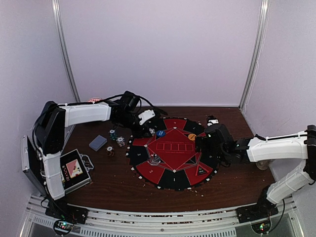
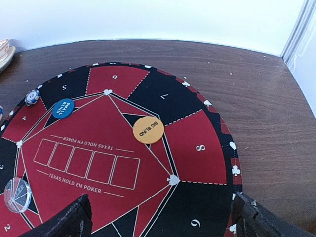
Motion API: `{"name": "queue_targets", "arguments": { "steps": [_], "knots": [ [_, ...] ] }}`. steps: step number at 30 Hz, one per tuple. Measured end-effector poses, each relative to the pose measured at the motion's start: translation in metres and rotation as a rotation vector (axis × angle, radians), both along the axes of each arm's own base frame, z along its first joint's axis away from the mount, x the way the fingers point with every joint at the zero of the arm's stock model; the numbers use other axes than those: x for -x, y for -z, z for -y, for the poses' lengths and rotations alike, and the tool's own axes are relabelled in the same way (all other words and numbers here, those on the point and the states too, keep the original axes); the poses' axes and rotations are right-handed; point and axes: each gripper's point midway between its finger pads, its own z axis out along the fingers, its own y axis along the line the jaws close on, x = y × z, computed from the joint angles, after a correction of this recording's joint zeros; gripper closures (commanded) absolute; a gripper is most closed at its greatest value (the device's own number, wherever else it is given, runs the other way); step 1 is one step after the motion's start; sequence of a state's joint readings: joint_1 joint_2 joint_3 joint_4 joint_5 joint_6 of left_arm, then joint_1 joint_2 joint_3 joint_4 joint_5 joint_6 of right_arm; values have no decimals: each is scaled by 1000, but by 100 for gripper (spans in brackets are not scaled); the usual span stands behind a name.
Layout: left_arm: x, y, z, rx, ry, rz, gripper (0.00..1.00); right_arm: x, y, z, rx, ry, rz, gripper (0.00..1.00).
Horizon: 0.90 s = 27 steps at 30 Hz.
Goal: Distribute texas hold em gaming equipment
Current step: Place the poker chips pile on the poker table mat.
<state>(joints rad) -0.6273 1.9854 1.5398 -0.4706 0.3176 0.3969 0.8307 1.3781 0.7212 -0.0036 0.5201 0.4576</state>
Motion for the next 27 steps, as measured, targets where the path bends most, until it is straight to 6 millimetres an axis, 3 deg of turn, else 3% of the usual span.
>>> {"name": "queue_targets", "arguments": {
  "steps": [14,23,27],
  "knots": [
    [40,32,89,3,148,-71,71,-3,-3,21,-38,70,12,0],
    [76,90,117,-62,200,-163,70,-4,-3,22,-39,74,12,0],
    [75,88,122,-56,199,-153,68,-4,-4,22,-39,74,13,0]
  ]
}}
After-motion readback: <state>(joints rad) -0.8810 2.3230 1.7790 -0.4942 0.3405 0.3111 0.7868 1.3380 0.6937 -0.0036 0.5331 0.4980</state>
